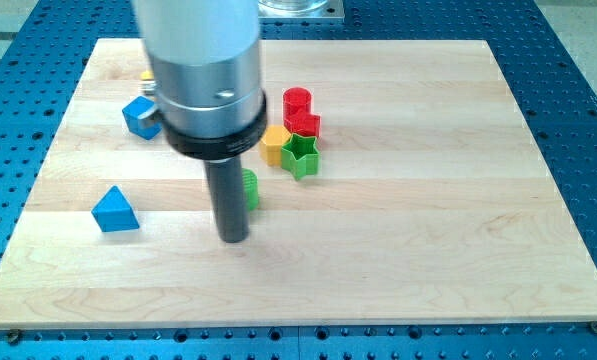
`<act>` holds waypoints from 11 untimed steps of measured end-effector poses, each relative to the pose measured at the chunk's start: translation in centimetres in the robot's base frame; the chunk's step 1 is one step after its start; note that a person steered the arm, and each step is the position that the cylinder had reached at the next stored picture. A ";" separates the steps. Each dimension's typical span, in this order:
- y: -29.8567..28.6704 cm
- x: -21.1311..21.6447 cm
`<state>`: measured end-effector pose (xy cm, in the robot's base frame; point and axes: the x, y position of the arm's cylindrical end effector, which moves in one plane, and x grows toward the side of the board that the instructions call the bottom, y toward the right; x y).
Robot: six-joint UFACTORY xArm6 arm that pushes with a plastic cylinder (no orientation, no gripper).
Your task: Move the triangle into the yellow hexagon
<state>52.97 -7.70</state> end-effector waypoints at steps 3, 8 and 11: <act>1.7 -4.4; -16.0 1.0; -2.4 -11.2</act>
